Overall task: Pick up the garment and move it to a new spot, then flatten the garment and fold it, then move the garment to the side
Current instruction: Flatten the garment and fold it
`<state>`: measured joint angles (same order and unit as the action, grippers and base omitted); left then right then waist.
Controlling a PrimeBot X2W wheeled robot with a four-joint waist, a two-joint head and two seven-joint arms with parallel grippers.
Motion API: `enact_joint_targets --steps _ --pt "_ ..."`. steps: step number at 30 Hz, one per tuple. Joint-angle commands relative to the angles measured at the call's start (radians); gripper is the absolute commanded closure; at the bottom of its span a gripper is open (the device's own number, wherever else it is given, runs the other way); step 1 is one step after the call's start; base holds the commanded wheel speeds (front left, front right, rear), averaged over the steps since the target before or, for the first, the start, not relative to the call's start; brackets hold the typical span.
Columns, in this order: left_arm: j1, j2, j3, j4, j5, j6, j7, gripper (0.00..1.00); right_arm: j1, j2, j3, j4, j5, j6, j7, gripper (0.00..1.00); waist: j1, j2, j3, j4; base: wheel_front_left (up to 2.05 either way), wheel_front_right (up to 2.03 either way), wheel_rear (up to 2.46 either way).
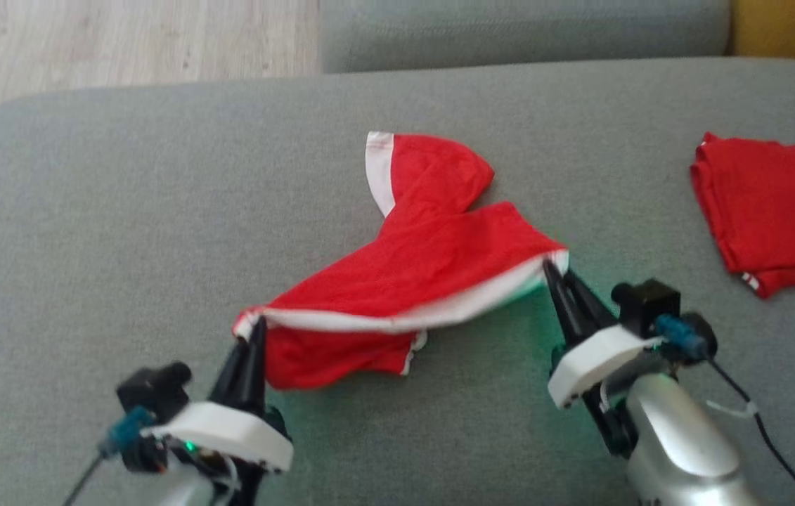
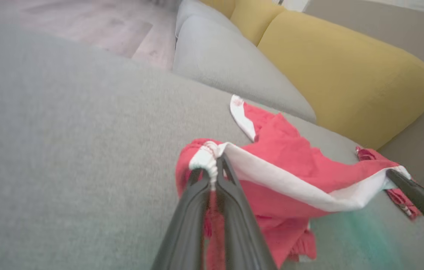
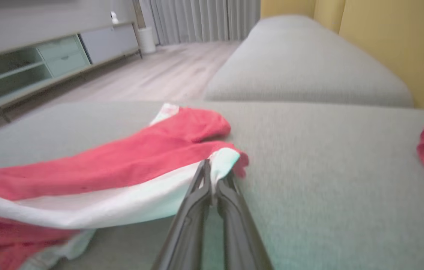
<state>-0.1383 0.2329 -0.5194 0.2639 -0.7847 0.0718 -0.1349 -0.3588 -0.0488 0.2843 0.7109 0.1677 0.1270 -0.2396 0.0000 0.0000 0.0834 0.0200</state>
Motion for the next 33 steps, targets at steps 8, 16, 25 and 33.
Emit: enact_joint_targets --steps 8,16,25,33 --pt "-0.120 0.122 0.081 -0.213 0.054 0.021 0.003 1.00 0.006 -0.001 -0.021 -0.328 0.004 0.004 -0.005 1.00 0.0000 0.0000 -0.103 -0.037 0.00 0.00 0.00" --pt "-0.238 0.250 0.144 -0.480 0.107 0.047 0.083 1.00 0.027 -0.001 -0.059 -0.717 -0.022 0.004 0.092 1.00 0.0000 0.0000 -0.148 -0.067 0.00 0.00 0.00" --pt "-0.390 0.339 0.187 -0.642 0.117 0.050 0.213 1.00 -0.001 -0.002 -0.112 -1.010 -0.056 0.004 0.190 1.00 0.0000 0.0000 -0.142 -0.083 0.00 0.00 0.00" --pt "-0.488 0.349 0.159 -0.584 0.071 -0.001 0.299 1.00 -0.040 -0.022 -0.139 -1.053 -0.084 0.004 0.279 1.00 0.0000 0.0000 -0.031 -0.089 0.00 0.00 0.00"
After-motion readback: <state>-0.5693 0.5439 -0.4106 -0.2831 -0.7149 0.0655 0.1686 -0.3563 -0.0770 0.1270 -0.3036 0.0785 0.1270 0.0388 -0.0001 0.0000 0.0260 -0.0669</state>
